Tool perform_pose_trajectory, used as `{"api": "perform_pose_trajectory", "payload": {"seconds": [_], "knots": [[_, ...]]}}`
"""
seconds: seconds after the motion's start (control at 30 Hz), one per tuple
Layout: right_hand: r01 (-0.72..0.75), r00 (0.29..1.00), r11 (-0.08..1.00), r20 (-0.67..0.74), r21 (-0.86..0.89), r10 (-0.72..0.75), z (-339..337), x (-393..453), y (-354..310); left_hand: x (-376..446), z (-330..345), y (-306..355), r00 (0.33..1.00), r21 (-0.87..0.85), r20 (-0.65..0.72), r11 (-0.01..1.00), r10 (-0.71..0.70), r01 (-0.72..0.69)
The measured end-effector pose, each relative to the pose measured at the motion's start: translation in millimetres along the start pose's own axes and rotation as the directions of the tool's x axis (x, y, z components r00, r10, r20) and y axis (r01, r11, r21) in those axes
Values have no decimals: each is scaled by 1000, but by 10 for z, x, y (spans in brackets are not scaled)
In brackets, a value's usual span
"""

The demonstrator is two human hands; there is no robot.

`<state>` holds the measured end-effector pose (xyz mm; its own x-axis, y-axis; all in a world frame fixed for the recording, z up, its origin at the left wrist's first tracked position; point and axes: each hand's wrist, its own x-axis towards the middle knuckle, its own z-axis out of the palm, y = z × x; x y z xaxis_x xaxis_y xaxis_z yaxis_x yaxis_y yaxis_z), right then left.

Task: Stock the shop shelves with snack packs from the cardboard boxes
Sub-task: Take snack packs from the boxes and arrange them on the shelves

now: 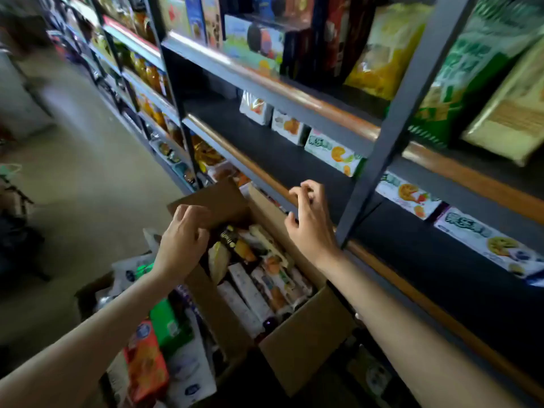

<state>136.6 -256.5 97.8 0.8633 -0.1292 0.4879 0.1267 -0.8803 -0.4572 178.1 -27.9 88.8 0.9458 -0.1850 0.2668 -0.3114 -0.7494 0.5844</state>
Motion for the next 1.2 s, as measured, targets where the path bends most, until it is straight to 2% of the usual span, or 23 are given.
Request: {"api": "perform_pose_trajectory", "payload": {"seconds": [0.07, 0.13, 0.2, 0.27, 0.37, 0.5, 0.6, 0.77, 0.87, 0.93, 1.0, 1.07, 1.13, 1.2], "knots": [[-114, 967, 993, 227, -27, 117, 429, -216, 55, -126, 18, -361, 994, 36, 69, 996, -87, 85], [-245, 843, 964, 467, -106, 266, 788, -440, 193, -183, 103, -618, 971, 72, 189, 988, -147, 136], [-358, 705, 922, 606, -147, 370, 1107, -605, 417, -167, 229, -784, 908, 128, 364, 977, -206, 170], [-426, 579, 871, 666, -244, 470, 1356, -721, 670, -125, 394, -891, 827, 174, 512, 971, -232, 164], [-480, 384, 781, 705, -399, 596, 1644, -806, 1037, -3, 663, -968, 768, 203, 590, 967, -248, 157], [-486, 279, 727, 702, -485, 655, 2022, -807, 1424, 275, 1091, -1013, 741, 215, 623, 965, -252, 147], [-546, 177, 649, 684, -530, 707, 2243, -837, 1572, 391, 1368, -1037, 714, 217, 646, 962, -270, 167], [-662, 169, 543, 602, -517, 780, 2525, -1018, 1640, 327, 1547, -1035, 720, 183, 651, 970, -239, 157], [-535, 272, 581, 526, -613, 806, 2514, -1037, 1660, 227, 1483, -1019, 733, 115, 655, 983, -181, 140], [-472, 295, 584, 506, -660, 810, 2437, -1002, 1676, 183, 1427, -1003, 761, 90, 632, 989, -145, 113], [-471, 239, 564, 517, -678, 822, 2358, -962, 1638, 161, 1374, -972, 796, 81, 593, 993, -121, 90], [-591, 180, 536, 549, -603, 816, 2243, -903, 1530, 138, 1322, -894, 815, 74, 568, 994, -112, 85], [-781, 133, 458, 603, -425, 786, 2064, -828, 1393, 107, 1270, -786, 833, 60, 546, 996, -86, 64], [-916, 91, 328, 676, -232, 731, 1805, -793, 1224, 42, 1212, -639, 848, 28, 527, 999, -51, 42]]}}
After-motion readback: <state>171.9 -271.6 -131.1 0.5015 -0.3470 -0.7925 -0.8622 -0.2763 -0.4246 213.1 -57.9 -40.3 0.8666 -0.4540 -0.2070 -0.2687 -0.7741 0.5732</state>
